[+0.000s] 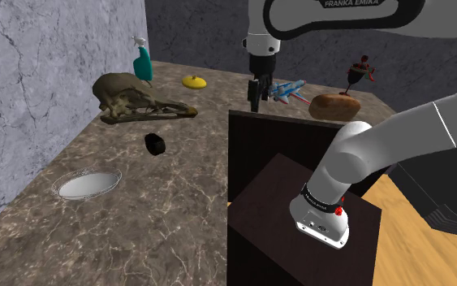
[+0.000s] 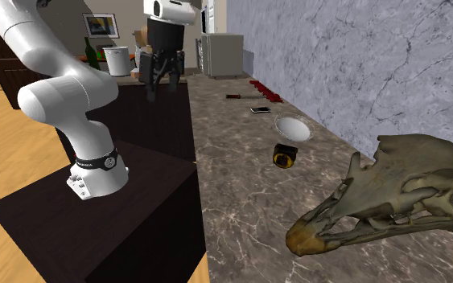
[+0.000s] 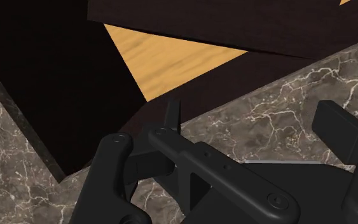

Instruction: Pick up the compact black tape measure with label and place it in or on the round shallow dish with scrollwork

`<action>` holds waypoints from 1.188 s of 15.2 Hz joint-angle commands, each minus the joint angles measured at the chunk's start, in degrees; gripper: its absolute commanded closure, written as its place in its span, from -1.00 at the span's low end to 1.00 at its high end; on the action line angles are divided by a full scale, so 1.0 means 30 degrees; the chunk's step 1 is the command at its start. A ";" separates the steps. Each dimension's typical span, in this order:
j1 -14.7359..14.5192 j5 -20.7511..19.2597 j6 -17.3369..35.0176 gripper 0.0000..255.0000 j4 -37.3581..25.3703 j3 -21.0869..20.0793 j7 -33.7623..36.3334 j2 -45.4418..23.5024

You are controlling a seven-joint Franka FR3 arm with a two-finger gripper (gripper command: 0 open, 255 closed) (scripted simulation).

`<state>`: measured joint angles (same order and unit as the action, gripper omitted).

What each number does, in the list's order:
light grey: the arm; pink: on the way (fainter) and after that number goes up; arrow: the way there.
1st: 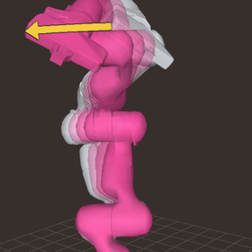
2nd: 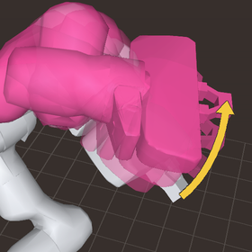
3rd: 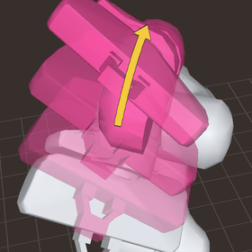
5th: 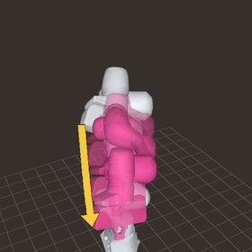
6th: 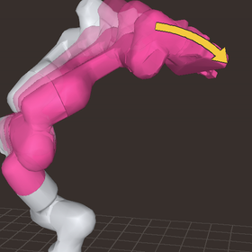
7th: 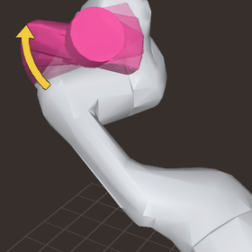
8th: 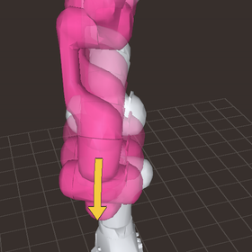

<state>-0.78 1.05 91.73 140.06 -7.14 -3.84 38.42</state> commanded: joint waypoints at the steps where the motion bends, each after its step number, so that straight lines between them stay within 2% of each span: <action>1: -0.0118 0.0426 0.1420 -1.00 0.0106 -0.0513 0.0718 -0.1130; 10: -0.0385 0.1191 0.5971 -1.00 -0.1759 -0.2488 0.3656 -0.6738; 18: -0.0631 0.0304 0.8865 -1.00 -0.5107 -0.3730 0.6487 -1.2326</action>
<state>-2.48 2.43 117.40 126.17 -17.92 14.41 3.48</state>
